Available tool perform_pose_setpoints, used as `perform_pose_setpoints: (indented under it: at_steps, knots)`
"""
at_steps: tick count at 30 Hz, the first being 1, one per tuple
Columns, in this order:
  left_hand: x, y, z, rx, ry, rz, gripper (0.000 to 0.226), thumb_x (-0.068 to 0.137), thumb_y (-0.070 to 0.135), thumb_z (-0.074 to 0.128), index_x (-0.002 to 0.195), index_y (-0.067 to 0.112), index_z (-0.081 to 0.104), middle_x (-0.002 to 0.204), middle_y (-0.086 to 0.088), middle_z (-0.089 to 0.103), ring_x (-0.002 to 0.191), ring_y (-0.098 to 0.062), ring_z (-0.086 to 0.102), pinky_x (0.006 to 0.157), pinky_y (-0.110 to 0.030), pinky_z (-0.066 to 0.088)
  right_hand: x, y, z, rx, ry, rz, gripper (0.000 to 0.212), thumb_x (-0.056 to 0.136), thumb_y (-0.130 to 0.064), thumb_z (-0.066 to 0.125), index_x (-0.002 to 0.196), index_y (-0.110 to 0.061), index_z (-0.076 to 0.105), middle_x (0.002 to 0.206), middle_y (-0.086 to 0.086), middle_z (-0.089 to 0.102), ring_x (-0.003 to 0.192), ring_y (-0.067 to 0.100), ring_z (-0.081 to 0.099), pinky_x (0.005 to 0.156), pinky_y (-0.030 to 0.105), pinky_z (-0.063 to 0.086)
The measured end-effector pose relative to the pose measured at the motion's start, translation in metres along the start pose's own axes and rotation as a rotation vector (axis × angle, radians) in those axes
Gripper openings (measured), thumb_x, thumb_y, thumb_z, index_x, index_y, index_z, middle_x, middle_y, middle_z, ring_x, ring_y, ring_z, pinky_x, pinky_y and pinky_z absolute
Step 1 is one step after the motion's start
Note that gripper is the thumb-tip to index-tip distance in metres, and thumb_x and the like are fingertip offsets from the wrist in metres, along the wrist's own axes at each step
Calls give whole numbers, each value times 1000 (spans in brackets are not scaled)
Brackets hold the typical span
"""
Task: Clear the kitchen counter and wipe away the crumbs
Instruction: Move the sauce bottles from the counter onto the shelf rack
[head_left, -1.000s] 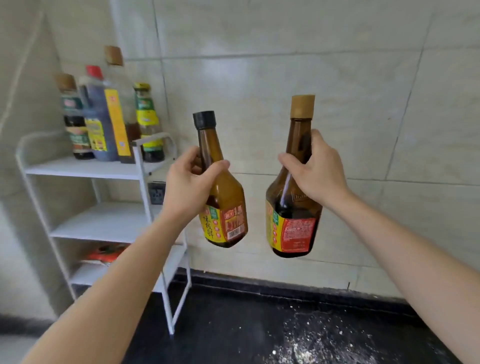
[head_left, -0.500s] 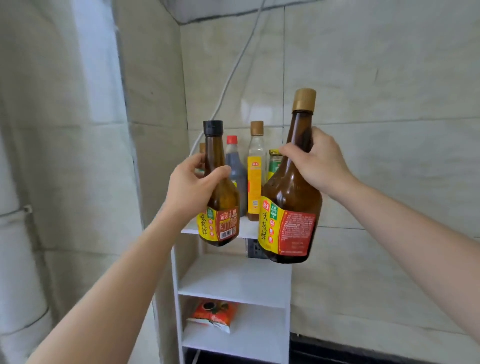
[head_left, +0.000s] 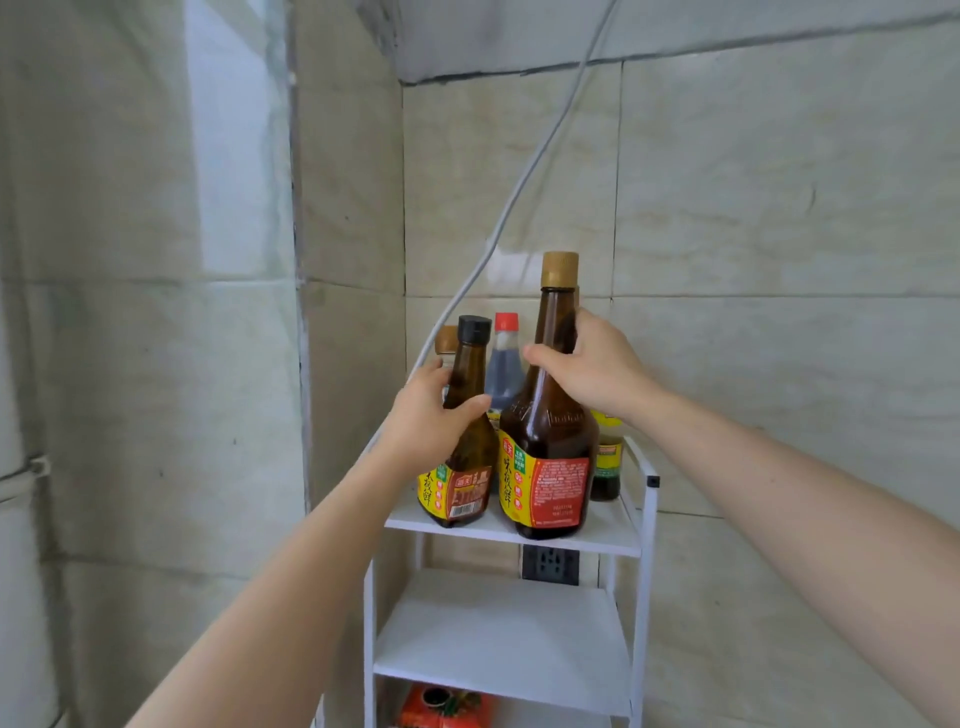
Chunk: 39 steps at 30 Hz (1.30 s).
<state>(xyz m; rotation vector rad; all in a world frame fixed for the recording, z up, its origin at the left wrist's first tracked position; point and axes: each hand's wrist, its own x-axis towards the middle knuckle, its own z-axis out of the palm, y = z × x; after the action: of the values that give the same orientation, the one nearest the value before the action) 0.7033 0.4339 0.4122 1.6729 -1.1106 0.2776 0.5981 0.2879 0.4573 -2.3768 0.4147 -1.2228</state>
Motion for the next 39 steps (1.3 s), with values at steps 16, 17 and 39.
perform_pose_setpoints:
  at_steps: [16,17,39]
  knots:
    - [16,-18,12,58,137,-74,45,94,11,49,136,19,36,124,-4,58,114,-22,55,88,-35,49,25,2,34,-63,45,-19,31,79,-48,66,92,-23,52,75,-12,53,65,2,51,53,20,39]
    - [16,-18,12,50,142,-64,50,94,10,48,140,20,32,129,-4,56,117,-23,54,92,-38,49,26,2,34,-61,36,-18,32,80,-48,66,93,-23,52,77,-11,54,66,4,52,53,20,39]
    - [-24,-22,25,124,213,28,51,95,18,44,144,26,31,117,-3,62,98,-20,61,82,-36,53,2,8,22,89,-34,46,52,81,-42,69,121,-12,55,106,-1,63,85,10,57,59,16,39]
